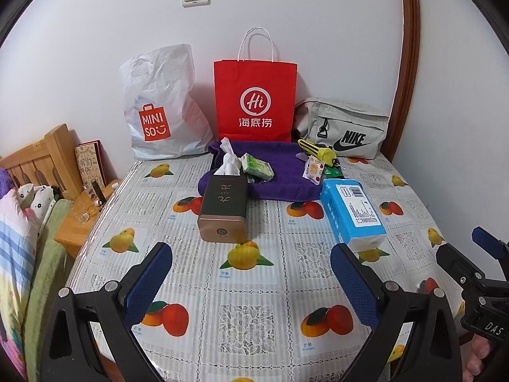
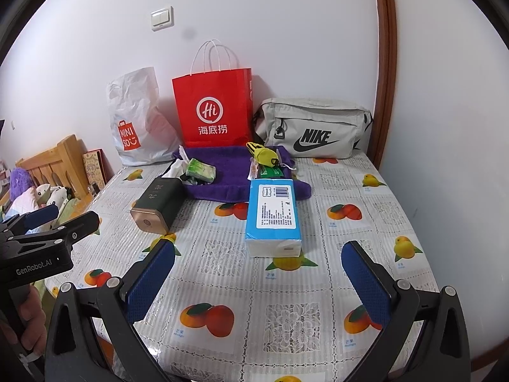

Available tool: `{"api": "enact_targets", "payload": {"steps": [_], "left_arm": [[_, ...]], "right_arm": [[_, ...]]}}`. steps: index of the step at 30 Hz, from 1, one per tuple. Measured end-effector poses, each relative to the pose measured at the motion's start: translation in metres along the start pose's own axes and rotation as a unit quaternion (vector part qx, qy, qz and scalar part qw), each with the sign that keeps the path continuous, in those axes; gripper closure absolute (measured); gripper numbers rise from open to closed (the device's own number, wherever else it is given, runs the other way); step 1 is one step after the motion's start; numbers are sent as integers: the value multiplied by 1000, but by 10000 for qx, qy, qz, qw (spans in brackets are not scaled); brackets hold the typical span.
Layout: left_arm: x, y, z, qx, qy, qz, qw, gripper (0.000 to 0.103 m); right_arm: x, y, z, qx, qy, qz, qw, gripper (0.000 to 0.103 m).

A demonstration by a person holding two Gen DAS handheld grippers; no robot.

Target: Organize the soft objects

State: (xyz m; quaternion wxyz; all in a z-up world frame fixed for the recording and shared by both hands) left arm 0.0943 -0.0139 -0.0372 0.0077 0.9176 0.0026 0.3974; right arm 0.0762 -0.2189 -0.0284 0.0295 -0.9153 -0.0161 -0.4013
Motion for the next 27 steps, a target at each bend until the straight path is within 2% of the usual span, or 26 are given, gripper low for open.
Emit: {"api": "enact_targets", "payload": {"steps": [27], "left_arm": [[-5, 0, -3, 17, -3, -55, 10000, 2]], "right_arm": [[-1, -1, -3, -5, 10, -4, 10000, 0]]}}
Point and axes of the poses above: each gripper's, at about its wrist camera, not at the fingertips, and z roughly the way its jaws point, y to its right, x to its top, the point moved 8 cm from there along z, roughly the way its jaws point, and after that the axes turned 2 degrees about -y, right-handed, at the moved point
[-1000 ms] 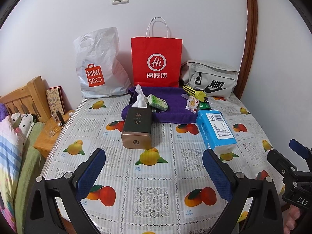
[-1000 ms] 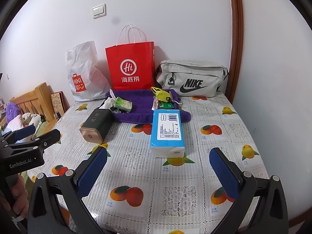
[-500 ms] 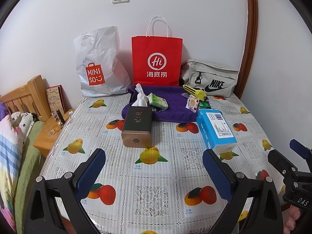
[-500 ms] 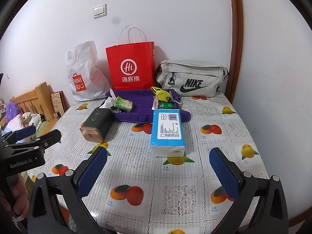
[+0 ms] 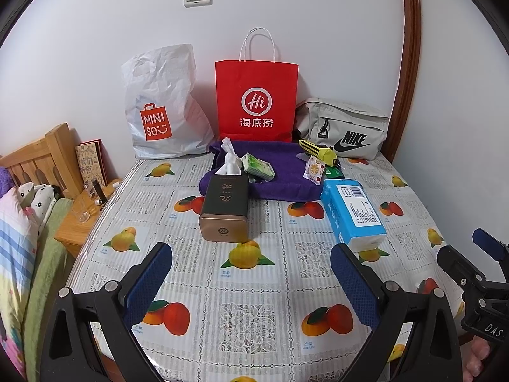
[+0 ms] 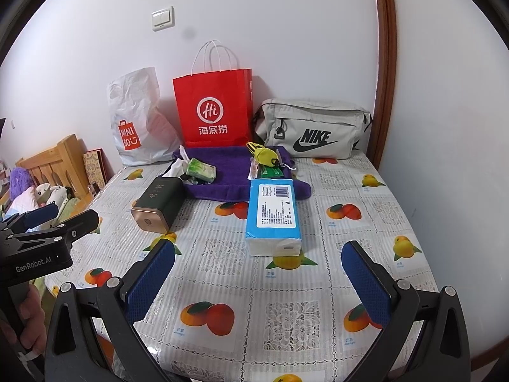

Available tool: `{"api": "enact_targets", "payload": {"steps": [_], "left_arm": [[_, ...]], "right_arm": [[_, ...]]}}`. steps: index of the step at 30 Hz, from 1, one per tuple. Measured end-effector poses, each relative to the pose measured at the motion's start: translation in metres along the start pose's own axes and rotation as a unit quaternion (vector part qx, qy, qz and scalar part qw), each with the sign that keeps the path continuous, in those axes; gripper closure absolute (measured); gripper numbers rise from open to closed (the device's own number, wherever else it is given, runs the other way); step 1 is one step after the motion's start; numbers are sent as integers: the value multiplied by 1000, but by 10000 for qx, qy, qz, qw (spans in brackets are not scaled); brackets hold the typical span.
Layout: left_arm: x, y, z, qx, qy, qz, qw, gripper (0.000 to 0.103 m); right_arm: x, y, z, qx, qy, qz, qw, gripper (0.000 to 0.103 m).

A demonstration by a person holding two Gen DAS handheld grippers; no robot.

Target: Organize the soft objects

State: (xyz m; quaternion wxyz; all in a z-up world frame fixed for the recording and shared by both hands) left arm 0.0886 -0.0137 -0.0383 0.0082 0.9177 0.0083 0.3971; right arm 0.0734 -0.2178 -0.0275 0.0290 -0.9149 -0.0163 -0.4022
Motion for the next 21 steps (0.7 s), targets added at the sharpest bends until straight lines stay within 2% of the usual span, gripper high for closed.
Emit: {"api": "enact_targets", "payload": {"steps": [21], "left_arm": [[2, 0, 1, 20, -19, -13, 10000, 2]], "right_arm": [[2, -4, -1, 14, 11, -40, 10000, 0]]}}
Point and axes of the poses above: each gripper's, at about its wrist camera, not at the fingertips, and z roughly the way its jaws point, y to its right, x to its top, the point moved 8 cm from there along z, roughly the way its jaws point, and after that the axes turned 2 degrees about -y, right-handed, at the moved point
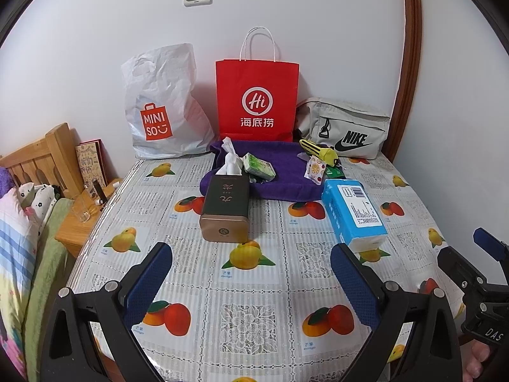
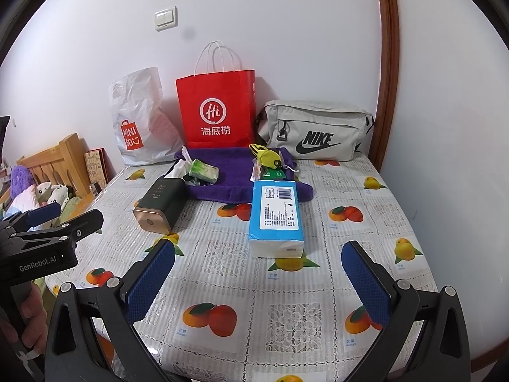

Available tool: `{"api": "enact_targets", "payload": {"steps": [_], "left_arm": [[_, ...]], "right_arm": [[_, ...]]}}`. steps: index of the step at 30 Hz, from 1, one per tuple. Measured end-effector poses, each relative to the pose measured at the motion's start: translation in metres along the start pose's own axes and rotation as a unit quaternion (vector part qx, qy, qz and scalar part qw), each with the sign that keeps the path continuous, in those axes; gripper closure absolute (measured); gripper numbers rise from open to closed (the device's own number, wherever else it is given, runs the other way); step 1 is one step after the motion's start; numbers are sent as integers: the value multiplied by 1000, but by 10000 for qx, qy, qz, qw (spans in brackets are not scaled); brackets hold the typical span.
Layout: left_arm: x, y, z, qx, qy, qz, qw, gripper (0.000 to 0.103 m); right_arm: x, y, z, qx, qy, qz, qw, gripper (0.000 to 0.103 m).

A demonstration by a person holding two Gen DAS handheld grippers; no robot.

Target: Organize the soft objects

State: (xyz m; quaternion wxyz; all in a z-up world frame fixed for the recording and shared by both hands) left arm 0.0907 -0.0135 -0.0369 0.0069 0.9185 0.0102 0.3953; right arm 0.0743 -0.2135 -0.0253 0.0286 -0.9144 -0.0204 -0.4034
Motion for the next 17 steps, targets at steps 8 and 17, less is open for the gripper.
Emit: {"api": "enact_targets", "payload": {"steps": [8, 17], "left_arm": [[0, 0, 0, -5, -3, -1, 10000, 2], [3, -2, 8, -12, -12, -24, 10000, 2]], "right_arm": [[0, -1, 0, 3, 8, -6, 10000, 0], [0, -3, 8, 14, -57, -29, 10000, 0]]}}
Point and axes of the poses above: each gripper's, at about its wrist camera, not at the fingertips, and z roughly the way its jaws point, y to its right, x to its top, the point moved 8 cm from there along z, roughly the way its jaws point, and after that the axes turned 2 degrees about -y, right-handed, at the moved point
